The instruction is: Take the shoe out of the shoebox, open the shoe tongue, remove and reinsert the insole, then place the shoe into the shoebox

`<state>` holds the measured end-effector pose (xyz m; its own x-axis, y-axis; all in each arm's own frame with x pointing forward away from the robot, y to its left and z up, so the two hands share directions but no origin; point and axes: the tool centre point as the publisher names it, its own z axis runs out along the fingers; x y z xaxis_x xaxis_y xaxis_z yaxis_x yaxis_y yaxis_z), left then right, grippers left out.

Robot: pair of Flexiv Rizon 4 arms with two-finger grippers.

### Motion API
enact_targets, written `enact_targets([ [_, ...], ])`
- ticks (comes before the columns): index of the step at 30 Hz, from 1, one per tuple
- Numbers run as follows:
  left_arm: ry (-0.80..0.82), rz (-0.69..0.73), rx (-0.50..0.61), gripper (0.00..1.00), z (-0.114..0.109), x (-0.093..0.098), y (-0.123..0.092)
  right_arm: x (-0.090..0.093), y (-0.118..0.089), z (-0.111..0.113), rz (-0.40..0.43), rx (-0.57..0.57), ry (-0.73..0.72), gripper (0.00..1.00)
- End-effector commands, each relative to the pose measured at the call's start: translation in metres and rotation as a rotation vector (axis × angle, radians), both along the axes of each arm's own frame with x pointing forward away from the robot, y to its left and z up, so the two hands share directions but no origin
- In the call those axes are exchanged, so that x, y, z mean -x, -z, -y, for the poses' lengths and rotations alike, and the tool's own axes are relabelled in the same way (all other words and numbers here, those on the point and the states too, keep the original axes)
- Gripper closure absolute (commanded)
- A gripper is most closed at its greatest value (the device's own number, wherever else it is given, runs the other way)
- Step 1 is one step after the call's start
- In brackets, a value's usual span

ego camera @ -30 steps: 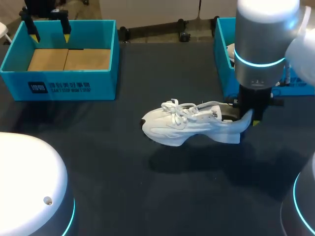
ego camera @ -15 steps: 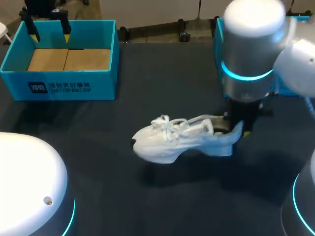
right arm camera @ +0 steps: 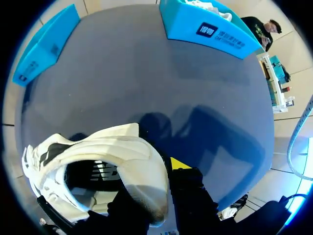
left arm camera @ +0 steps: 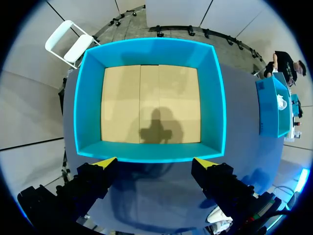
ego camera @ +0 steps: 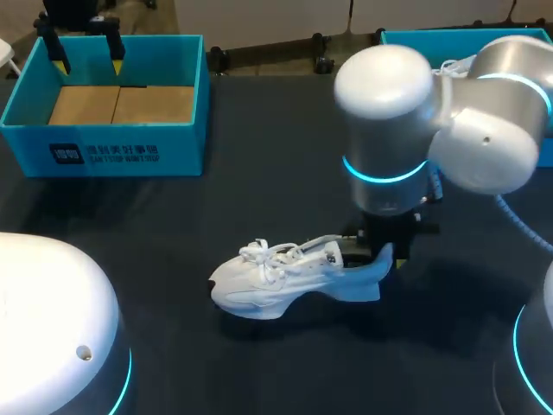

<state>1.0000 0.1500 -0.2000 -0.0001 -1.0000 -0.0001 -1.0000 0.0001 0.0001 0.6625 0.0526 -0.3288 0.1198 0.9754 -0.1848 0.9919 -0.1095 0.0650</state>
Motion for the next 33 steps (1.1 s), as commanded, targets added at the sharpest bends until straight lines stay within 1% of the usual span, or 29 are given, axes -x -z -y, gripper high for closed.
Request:
enact_targets([
  [1, 0.000, 0.000, 0.000, 0.00, 0.000, 0.000, 0.000, -0.002, 0.011, -0.017, -0.002, 0.012, -0.003, 1.00],
  [7, 0.000, 0.000, 0.000, 0.00, 0.000, 0.000, 0.000, 0.004, 0.020, -0.022, -0.005, 0.014, -0.018, 1.00],
  [17, 0.000, 0.000, 0.000, 0.00, 0.000, 0.000, 0.000, 0.009, 0.029, -0.019, -0.003, 0.034, -0.012, 1.00],
  [18, 0.000, 0.000, 0.000, 0.00, 0.000, 0.000, 0.000, 0.009, 0.030, -0.020, -0.003, 0.049, -0.016, 1.00],
  [22, 0.000, 0.000, 0.000, 0.00, 0.000, 0.000, 0.000, 0.007, 0.032, -0.020, -0.003, 0.047, -0.019, 1.00],
  [26, 0.000, 0.000, 0.000, 0.00, 0.000, 0.000, 0.000, 0.001, 0.036, -0.018, -0.002, 0.059, -0.018, 1.00],
  [33, 0.000, 0.000, 0.000, 0.00, 0.000, 0.000, 0.000, -0.002, 0.052, -0.014, -0.021, 0.065, 0.000, 1.00],
])
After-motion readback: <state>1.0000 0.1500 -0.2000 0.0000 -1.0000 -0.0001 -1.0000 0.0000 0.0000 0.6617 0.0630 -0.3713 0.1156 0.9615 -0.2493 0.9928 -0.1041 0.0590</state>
